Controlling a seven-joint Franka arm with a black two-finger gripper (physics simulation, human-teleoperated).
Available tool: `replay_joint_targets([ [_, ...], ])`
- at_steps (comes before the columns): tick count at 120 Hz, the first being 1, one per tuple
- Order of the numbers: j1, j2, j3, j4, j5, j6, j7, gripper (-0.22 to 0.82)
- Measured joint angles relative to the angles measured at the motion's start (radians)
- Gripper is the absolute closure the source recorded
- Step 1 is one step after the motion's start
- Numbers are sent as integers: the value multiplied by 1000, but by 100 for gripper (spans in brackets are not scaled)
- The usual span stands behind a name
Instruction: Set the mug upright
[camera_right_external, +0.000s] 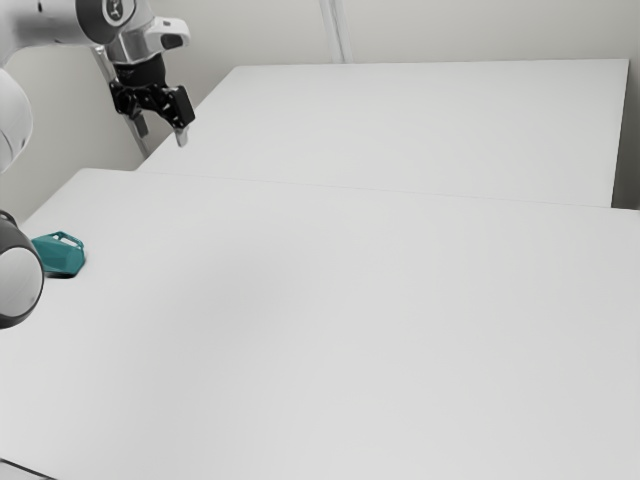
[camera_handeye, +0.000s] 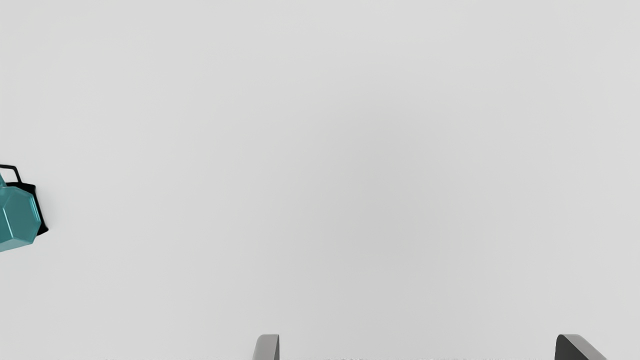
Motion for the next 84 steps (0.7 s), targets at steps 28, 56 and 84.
replay_joint_targets([
  [28,22,-18,-8,-35,20,-9,-35,0],
  [56,460,232,22,165,-130,55,82,0],
  [84,679,479,-6,326,-302,154,290,0],
])
